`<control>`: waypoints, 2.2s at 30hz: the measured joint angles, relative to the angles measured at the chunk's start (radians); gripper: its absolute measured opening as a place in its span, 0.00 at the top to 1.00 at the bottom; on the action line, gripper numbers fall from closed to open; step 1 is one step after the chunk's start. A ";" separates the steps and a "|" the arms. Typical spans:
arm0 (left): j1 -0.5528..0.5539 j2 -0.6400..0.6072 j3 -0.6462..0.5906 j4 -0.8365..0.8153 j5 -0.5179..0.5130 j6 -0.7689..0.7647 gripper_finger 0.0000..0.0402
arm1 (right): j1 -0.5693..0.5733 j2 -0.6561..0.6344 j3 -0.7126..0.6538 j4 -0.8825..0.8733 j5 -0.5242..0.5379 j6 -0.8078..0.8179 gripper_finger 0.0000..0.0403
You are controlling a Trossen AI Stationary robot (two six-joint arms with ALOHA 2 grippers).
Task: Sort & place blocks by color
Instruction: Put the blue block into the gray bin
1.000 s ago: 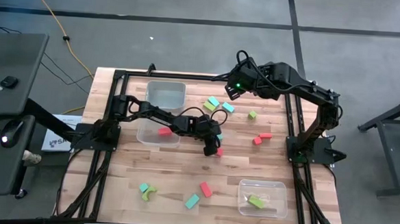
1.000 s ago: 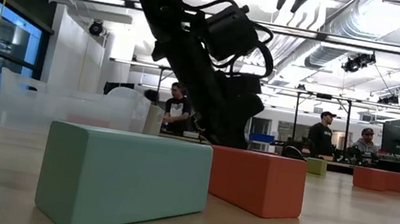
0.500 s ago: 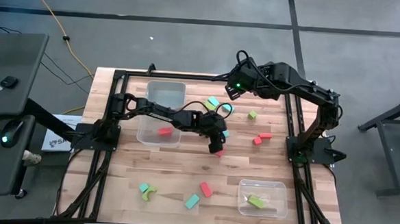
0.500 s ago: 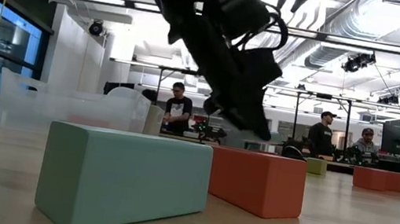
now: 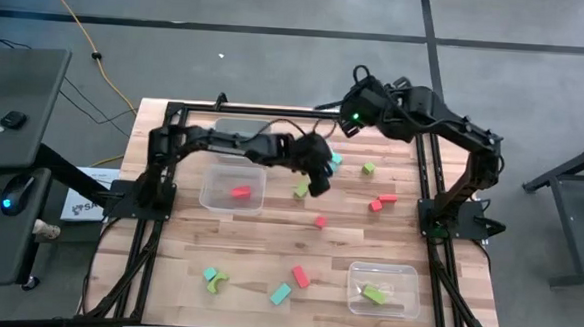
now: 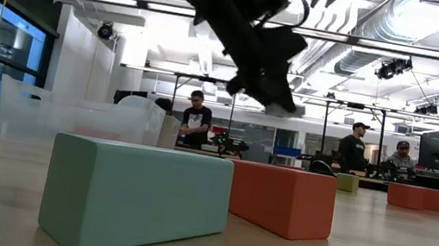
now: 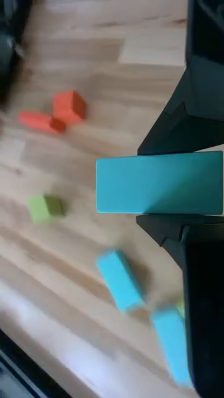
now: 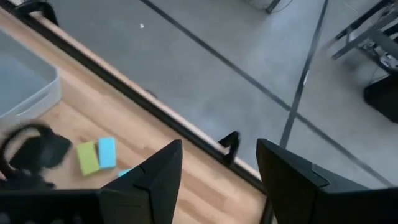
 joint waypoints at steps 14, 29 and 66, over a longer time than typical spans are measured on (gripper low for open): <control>0.174 -0.223 0.000 -0.196 -0.132 0.057 0.76 | -0.111 -0.132 0.000 0.111 -0.113 -0.204 0.51; 0.402 -0.379 -0.001 -0.563 -0.236 0.129 0.76 | -0.161 -0.171 0.000 0.170 -0.136 -0.168 0.51; 0.515 -0.320 -0.377 -0.483 0.036 0.195 0.76 | -0.168 -0.139 0.001 0.219 -0.138 0.086 0.51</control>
